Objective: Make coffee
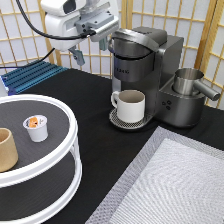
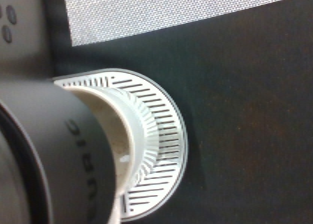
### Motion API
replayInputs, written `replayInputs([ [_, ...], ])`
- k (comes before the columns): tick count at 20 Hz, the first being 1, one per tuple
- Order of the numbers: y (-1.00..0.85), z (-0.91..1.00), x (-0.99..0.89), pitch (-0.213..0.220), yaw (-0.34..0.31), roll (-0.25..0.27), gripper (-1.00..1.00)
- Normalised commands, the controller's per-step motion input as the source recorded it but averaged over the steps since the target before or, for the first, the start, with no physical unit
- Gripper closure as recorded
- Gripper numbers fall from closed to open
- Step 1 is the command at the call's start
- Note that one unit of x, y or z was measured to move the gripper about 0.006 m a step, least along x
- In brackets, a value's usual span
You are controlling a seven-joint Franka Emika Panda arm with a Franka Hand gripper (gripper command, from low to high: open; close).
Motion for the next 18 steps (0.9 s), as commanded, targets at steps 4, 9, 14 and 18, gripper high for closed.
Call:
replayInputs([
  [4, 0.25, 0.39, 0.49, 0.11, -0.055, 0.016, -1.0],
  [9, 0.14, 0.38, 0.43, 0.094, -0.054, 0.02, -1.0],
  [14, 0.31, 0.4, 0.48, 0.106, -0.064, 0.0, -1.0],
  [18, 0.51, 0.49, 0.5, 0.116, -0.061, 0.0, -1.0],
])
